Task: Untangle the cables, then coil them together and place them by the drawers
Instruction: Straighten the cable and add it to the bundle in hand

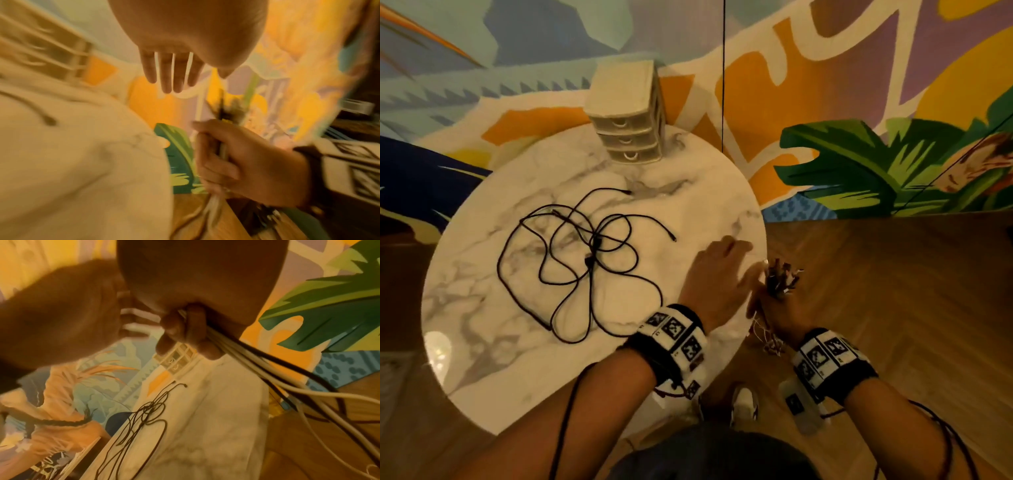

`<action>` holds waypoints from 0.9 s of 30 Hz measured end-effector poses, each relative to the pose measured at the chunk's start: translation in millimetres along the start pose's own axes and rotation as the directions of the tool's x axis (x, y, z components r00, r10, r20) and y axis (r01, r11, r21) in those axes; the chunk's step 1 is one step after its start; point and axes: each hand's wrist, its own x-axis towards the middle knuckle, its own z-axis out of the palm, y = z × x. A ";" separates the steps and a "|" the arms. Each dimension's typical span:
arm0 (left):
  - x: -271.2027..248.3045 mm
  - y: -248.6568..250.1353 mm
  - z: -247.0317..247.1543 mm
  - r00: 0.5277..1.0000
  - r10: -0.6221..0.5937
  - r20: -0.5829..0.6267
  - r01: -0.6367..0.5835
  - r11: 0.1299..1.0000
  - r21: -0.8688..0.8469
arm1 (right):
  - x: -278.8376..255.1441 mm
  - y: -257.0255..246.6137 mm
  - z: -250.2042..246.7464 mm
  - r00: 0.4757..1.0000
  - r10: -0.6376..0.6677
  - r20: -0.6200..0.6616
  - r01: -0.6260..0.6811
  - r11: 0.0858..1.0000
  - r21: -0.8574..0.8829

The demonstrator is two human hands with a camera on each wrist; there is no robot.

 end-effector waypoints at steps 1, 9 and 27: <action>-7.3 -24.8 -6.0 0.995 -0.097 -0.024 0.098 0.995 0.011 | 0.5 0.1 5.7 0.999 0.032 0.027 -0.032 0.999 0.006; -92.7 -211.3 -33.3 0.671 -0.741 0.024 0.725 0.663 0.186 | -1.6 9.2 40.6 0.915 0.086 0.395 -0.131 0.987 0.089; -109.7 -201.4 -17.3 0.741 -0.655 0.146 0.634 0.755 0.167 | 2.5 2.5 93.9 0.948 0.180 0.263 -0.174 0.984 -0.043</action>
